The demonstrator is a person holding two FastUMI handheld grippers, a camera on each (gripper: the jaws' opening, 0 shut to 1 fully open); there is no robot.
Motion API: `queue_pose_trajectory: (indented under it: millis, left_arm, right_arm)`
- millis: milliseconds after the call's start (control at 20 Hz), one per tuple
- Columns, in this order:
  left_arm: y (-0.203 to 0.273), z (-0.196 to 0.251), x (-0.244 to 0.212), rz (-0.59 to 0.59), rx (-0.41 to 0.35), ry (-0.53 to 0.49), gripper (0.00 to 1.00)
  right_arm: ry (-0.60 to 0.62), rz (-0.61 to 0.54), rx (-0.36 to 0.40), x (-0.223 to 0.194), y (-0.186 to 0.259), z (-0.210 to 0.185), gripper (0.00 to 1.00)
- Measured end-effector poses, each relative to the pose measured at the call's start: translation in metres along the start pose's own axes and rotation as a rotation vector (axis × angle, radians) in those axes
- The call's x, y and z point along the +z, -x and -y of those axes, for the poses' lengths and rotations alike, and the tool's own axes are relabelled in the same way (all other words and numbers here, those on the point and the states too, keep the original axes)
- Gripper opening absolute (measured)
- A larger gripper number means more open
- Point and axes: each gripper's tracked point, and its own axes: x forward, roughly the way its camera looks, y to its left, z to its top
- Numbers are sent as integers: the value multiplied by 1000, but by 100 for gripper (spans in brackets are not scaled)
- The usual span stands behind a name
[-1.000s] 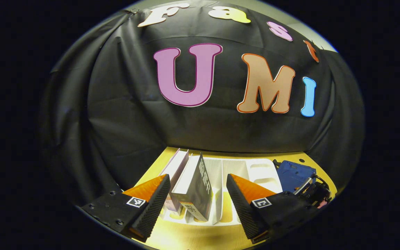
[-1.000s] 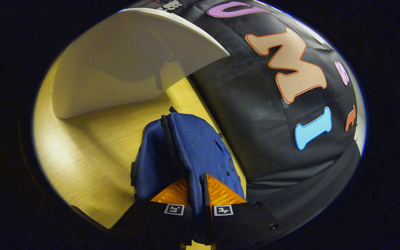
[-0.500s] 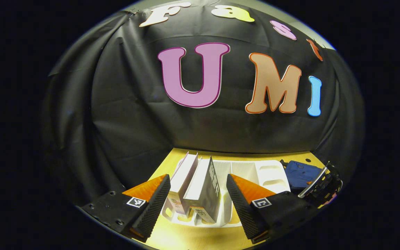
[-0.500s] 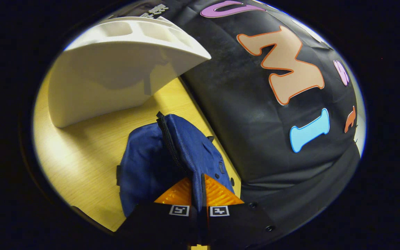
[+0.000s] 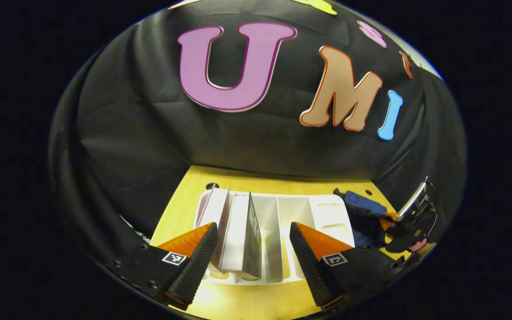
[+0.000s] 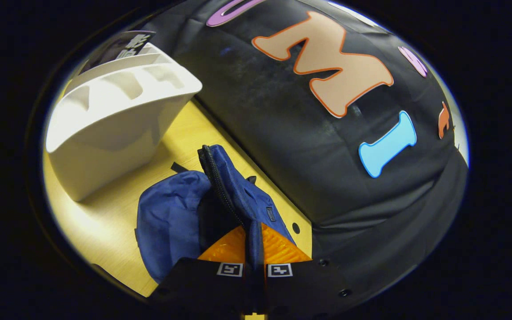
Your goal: Open the schoolbag, grab two books from the bookshelf and put them into the schoolbag.
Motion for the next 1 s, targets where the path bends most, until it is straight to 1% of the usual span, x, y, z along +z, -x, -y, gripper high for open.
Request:
queue_pose_trajectory:
  millis: [50,100,150,350,500,550,600,700,800,850,900,950,1000]
  left_arm:
    - [-4,1,-3,-43,-19,-8,95]
    - [-8,2,-7,-83,-30,-13,92]
    - [-10,0,-11,-123,-30,-23,94]
    - [-20,-15,-21,-272,38,-60,93]
    - [-27,-23,-29,-375,59,-54,94]
    - [-30,-22,-33,-408,55,-48,94]
    - [-36,-22,-38,-437,48,-39,94]
    - [-43,-17,-50,-522,14,-27,92]
    - [-49,-12,-62,-606,-13,-23,86]
    - [-52,-14,-65,-636,-15,-31,81]
    - [-57,-16,-69,-661,-12,-41,76]
    - [-60,-17,-72,-693,-10,-46,63]
    - [-69,-12,-79,-722,-22,-36,55]
  right_arm:
    - [-19,-3,-2,2,0,5,6]
    - [-34,-8,-7,3,-1,10,6]
    - [-55,-11,-9,6,-2,16,6]
    - [-151,-23,-12,8,-3,30,6]
    - [-184,-28,-8,7,-3,37,7]
    - [-187,-29,-6,7,-4,38,8]
    - [-186,-29,-6,7,-4,40,6]
    - [-193,-28,-4,9,-5,43,8]
    - [-211,-33,1,7,-6,45,8]
    - [-217,-36,2,8,-6,46,6]
    - [-221,-35,2,8,-6,48,8]
    - [-223,-34,3,8,-6,49,8]
    - [-225,-34,4,8,-6,50,6]
